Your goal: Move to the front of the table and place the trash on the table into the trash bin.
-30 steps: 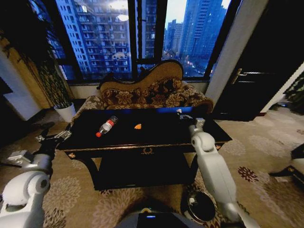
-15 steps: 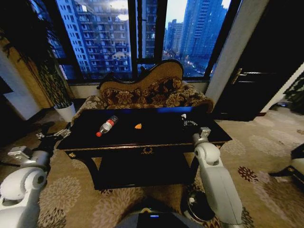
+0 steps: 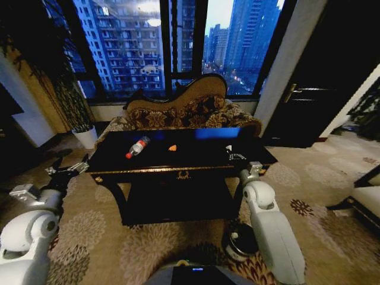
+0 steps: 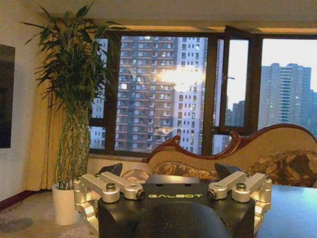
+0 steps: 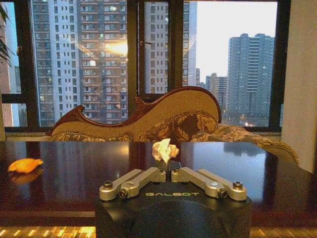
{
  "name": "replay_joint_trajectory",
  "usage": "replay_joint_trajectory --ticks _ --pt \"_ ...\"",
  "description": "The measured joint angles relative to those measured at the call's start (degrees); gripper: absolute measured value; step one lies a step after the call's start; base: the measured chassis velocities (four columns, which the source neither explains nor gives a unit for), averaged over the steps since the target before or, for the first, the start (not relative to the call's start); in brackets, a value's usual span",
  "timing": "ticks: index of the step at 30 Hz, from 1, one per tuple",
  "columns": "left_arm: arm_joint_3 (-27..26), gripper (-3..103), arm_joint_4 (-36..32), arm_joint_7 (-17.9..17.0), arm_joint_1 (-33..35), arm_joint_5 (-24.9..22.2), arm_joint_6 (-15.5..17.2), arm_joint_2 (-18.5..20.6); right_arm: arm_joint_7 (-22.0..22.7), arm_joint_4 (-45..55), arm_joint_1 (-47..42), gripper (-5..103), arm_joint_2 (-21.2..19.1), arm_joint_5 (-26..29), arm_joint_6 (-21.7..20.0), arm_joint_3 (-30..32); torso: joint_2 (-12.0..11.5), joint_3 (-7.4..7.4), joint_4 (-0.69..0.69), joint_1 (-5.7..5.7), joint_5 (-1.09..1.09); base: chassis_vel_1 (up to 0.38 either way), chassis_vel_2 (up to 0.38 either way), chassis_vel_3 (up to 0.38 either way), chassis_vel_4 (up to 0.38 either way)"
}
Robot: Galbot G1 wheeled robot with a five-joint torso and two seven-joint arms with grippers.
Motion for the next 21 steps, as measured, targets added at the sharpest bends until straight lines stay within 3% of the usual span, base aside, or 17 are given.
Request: replay_joint_trajectory --ticks 9,15,21 --pt "0.1 100 -0.4 0.1 0.0 0.1 0.1 -0.6 0.0 -1.2 -1.9 1 1.0 -1.5 1.0 0.6 0.0 -0.02 0.02 -0.02 0.0 0.195 -0.204 -0.189 0.196" --pt "0.1 100 -0.4 0.3 0.0 0.1 0.1 -1.5 0.0 -4.2 -6.5 1 1.8 -3.6 0.8 5.1 0.0 0.02 -0.02 0.04 -0.01 0.024 -0.018 -0.032 0.02" --pt "0.3 100 0.3 0.6 0.2 0.1 -0.7 -2.1 0.0 -12.8 -11.1 1 2.7 -9.1 0.5 9.9 0.0 0.03 -0.02 0.07 0.01 0.0 0.0 0.0 0.0"
